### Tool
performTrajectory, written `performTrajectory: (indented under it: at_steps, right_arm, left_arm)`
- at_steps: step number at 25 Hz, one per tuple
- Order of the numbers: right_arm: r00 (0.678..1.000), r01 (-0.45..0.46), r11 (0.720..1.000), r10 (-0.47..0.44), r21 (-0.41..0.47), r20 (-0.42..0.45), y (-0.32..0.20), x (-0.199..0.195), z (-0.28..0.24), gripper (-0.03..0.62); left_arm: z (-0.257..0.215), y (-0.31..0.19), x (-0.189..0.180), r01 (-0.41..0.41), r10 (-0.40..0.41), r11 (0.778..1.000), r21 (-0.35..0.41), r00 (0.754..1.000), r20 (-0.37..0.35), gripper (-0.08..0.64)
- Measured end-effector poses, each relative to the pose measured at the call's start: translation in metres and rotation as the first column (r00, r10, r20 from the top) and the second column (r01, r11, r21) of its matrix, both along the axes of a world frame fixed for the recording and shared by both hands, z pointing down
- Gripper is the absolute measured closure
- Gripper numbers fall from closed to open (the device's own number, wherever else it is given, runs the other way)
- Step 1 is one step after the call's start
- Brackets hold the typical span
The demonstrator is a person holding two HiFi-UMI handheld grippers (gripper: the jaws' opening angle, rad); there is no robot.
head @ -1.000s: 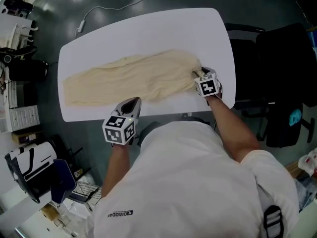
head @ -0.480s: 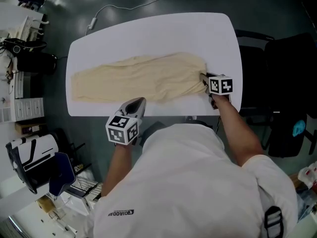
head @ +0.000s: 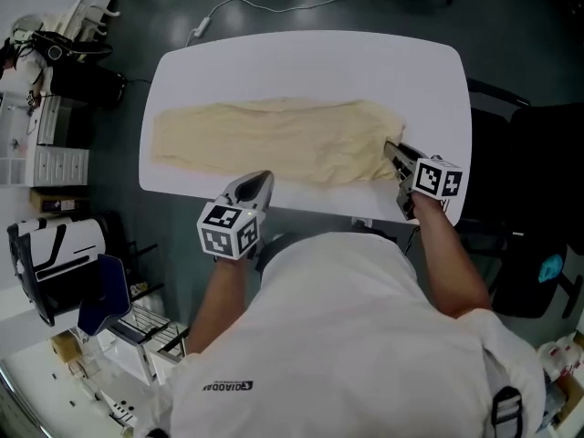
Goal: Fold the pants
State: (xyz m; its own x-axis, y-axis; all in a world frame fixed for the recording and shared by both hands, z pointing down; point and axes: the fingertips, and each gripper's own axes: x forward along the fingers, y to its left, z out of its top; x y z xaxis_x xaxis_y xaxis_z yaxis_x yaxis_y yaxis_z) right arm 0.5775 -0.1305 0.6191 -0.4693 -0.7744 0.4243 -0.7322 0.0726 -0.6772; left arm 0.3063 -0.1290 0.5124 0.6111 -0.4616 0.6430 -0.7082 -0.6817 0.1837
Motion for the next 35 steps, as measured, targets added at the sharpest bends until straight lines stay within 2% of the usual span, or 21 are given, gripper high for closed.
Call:
performTrajectory:
  at_steps: [5,13,17,23,29,35]
  right_arm:
    - [0.997,-0.052,0.997,0.049,0.057,0.064,-0.019,-0.027,-0.045,0.514]
    - [0.993,-0.091,0.985,0.078,0.148,0.087,-0.045,-0.096,-0.095,0.514]
    - [0.996,-0.076,0.985,0.069,0.154,0.054,-0.051,-0.134,-0.119,0.514]
    - [0.999,-0.029,0.987,0.035,0.160,-0.037,-0.066,-0.193,-0.148,0.512]
    - [0.999,-0.011,0.980,0.020,0.198,-0.047,-0.079,-0.260,-0.172,0.512]
    - [0.999,0.009,0.972,0.001,0.235,-0.043,-0.088,-0.330,-0.192,0.512]
  left_arm:
    - [-0.009,-0.008,-0.035,-0.012,0.012,1.000,0.015,1.000,0.003,0.532]
    - [-0.022,-0.031,-0.119,0.021,-0.020,0.999,0.050,0.999,-0.027,0.532]
    - [-0.031,-0.034,-0.156,0.021,-0.018,0.998,0.062,0.998,-0.056,0.532]
    - [-0.033,-0.038,-0.227,0.080,-0.072,0.995,0.067,0.991,-0.113,0.531]
    - [-0.028,-0.034,-0.309,0.155,-0.142,0.985,0.070,0.977,-0.158,0.532]
    - [-0.028,-0.017,-0.376,0.130,-0.121,0.979,0.159,0.990,-0.069,0.532]
